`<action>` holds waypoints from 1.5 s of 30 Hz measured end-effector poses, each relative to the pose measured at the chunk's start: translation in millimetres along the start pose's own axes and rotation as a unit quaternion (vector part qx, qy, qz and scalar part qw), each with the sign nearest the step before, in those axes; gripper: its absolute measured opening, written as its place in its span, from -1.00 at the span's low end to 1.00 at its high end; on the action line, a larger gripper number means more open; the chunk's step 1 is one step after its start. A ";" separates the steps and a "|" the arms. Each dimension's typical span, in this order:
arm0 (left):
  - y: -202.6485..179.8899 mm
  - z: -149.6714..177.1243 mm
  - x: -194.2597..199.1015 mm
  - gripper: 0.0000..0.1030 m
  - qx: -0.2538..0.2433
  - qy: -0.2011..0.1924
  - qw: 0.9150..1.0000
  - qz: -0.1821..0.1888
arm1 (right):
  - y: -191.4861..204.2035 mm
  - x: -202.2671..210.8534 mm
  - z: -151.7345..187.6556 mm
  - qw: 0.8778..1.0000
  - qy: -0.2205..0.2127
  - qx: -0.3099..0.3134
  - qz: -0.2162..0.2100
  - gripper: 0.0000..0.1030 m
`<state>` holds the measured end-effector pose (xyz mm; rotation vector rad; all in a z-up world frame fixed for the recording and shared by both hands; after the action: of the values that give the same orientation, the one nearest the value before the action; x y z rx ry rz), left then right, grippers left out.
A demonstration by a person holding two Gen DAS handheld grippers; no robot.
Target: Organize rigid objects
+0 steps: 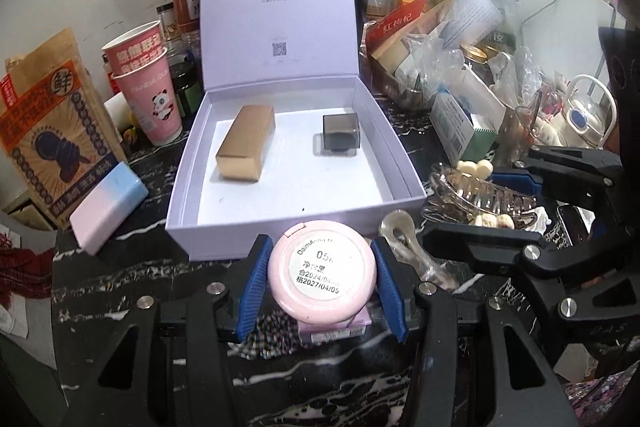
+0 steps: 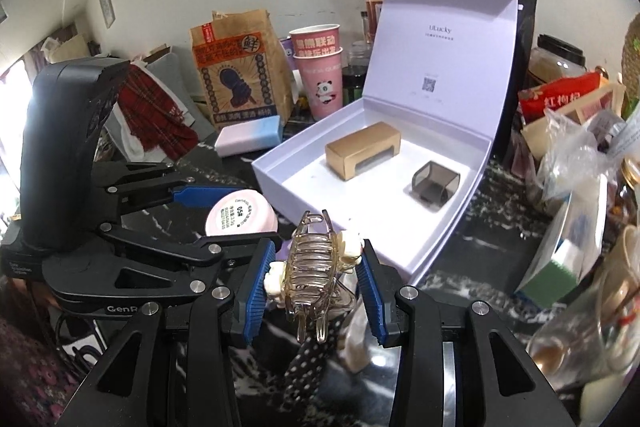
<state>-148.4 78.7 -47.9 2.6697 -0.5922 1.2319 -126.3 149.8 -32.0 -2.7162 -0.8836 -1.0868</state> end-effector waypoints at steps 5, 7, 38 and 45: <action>0.5 -15.8 -10.8 -0.03 -0.016 -0.005 1.000 -0.002 | -9.0 -7.1 -10.7 1.000 -0.001 0.007 0.004 -0.21; -0.1 -21.5 -16.4 -0.03 -0.022 -0.004 1.000 0.000 | -13.0 -11.5 -14.4 1.000 0.000 0.013 0.005 -0.21; 37.5 -105.7 -80.3 -0.03 -0.027 -0.016 0.999 0.003 | -82.5 -56.4 -84.0 0.997 -0.019 0.001 0.077 -0.21; 54.8 -118.5 -98.4 -0.03 -0.028 -0.014 0.999 -0.013 | -98.8 -74.4 -95.5 0.996 -0.017 -0.010 0.092 -0.21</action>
<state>-311.4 91.5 -46.7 2.6443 -0.5859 1.1560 -281.1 169.1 -22.5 -2.7748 -0.6151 -1.0207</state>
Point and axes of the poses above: each gripper's, at about its wrist camera, not at the fingertips, and x roughly against the way its jaws point, y to its left, z to its underside, the point moved 8 cm from there along -x, roughly the way its jaws point, and after that the axes turned 1 degree about x, right-handed, at the moved point
